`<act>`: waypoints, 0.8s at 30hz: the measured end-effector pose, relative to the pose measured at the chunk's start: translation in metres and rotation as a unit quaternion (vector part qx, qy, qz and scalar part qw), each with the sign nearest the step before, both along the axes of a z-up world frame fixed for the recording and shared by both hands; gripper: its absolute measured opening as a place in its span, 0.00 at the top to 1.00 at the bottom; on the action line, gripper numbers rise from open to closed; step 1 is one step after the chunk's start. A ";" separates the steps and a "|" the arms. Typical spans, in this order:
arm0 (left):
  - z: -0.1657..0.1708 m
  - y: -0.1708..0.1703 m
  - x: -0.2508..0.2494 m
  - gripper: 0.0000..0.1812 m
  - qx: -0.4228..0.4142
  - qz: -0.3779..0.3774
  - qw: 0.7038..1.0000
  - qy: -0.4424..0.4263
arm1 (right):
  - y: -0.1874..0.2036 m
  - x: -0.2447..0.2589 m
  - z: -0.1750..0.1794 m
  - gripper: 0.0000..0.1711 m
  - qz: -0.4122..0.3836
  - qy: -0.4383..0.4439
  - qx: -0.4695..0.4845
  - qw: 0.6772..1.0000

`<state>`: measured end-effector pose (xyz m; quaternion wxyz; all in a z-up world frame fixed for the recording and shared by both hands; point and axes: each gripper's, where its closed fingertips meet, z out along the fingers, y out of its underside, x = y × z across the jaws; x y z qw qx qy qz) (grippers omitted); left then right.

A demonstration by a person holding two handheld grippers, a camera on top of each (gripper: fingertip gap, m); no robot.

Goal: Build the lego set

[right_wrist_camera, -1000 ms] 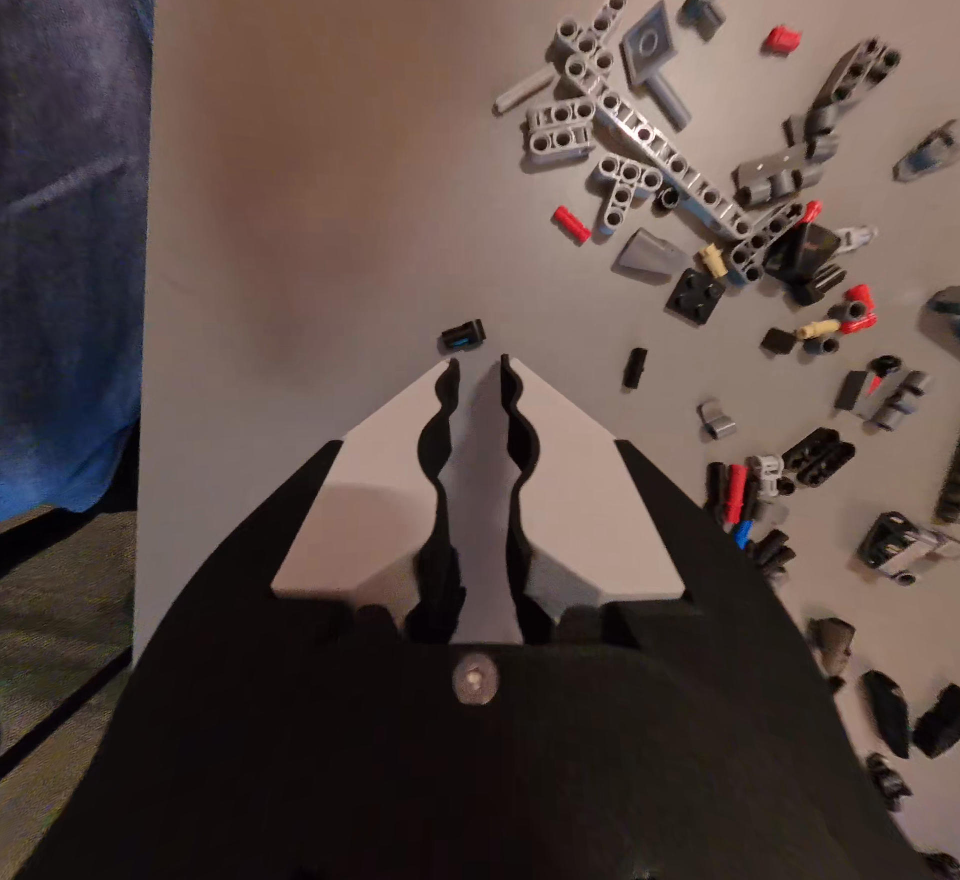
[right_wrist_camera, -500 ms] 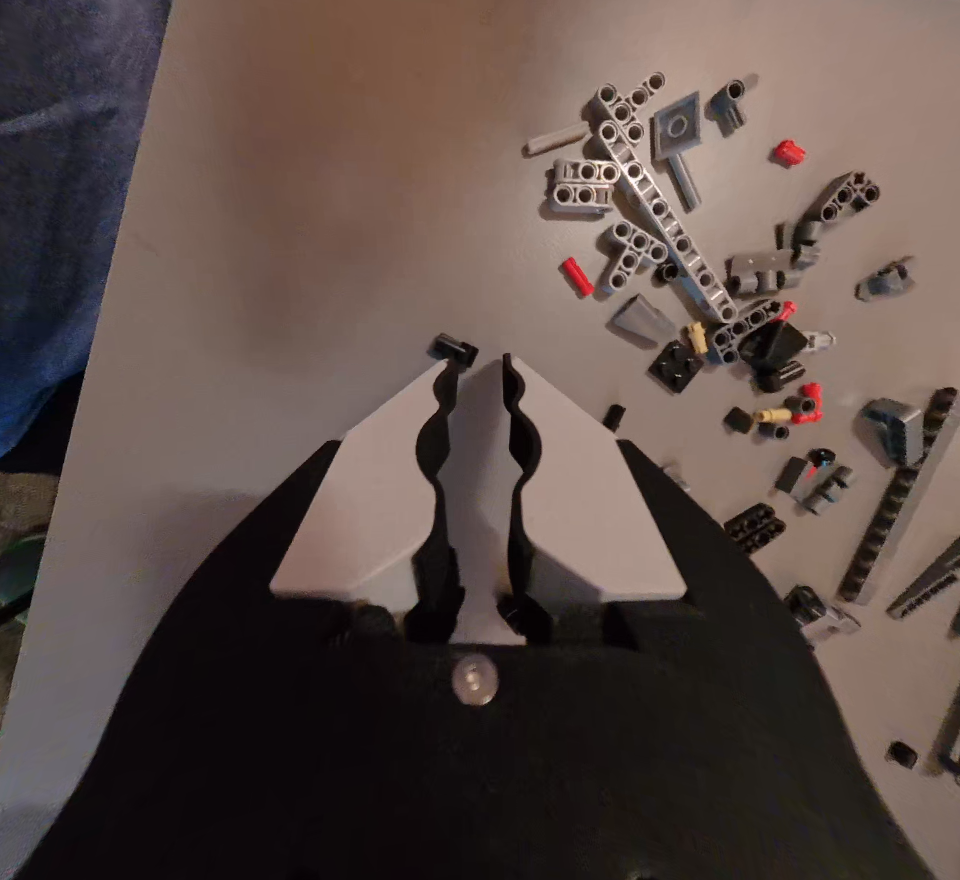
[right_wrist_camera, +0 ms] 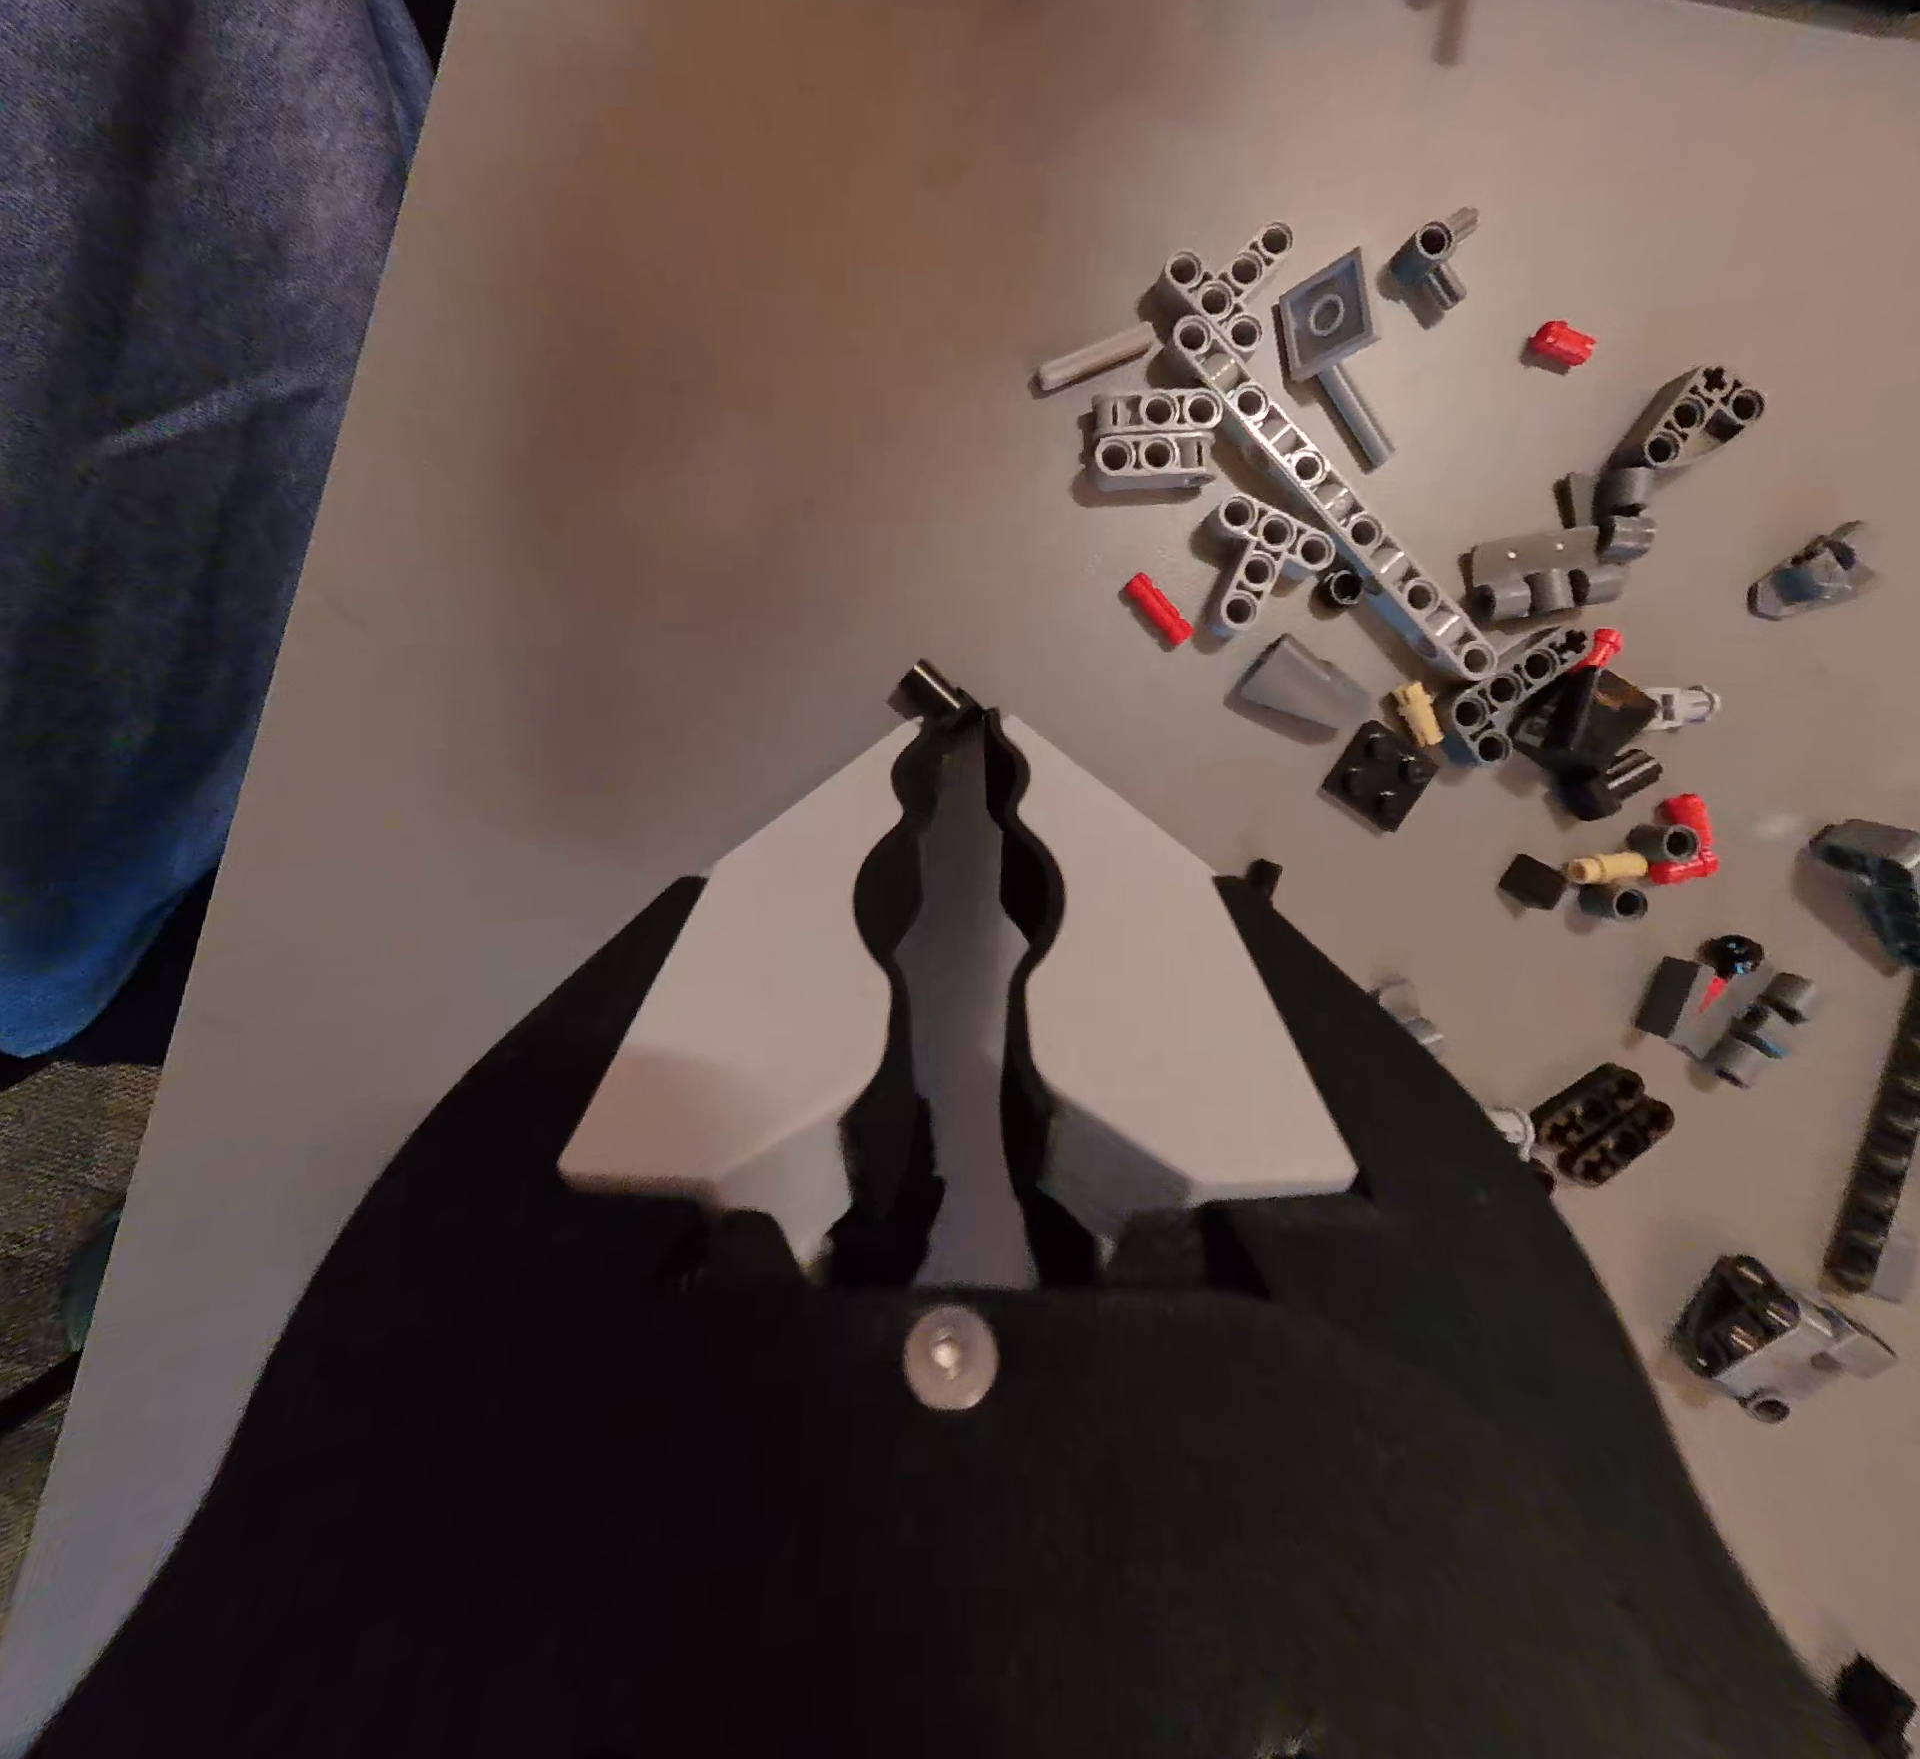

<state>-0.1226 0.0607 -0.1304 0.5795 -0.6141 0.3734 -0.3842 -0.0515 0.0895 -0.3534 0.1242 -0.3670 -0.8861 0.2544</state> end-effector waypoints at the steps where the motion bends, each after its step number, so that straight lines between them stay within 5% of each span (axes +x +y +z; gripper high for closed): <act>1: -0.001 0.000 0.000 0.98 -0.001 0.000 1.000 0.001 | -0.001 0.000 0.000 0.96 0.000 0.002 -0.004 1.000; 19: -0.006 -0.003 0.003 0.98 -0.014 0.010 1.000 0.017 | -0.007 -0.004 0.003 0.96 0.002 -0.004 -0.027 1.000; 24: -0.011 0.005 0.005 0.98 -0.004 0.035 0.998 0.049 | -0.002 -0.019 0.049 0.96 -0.067 0.067 -0.072 0.993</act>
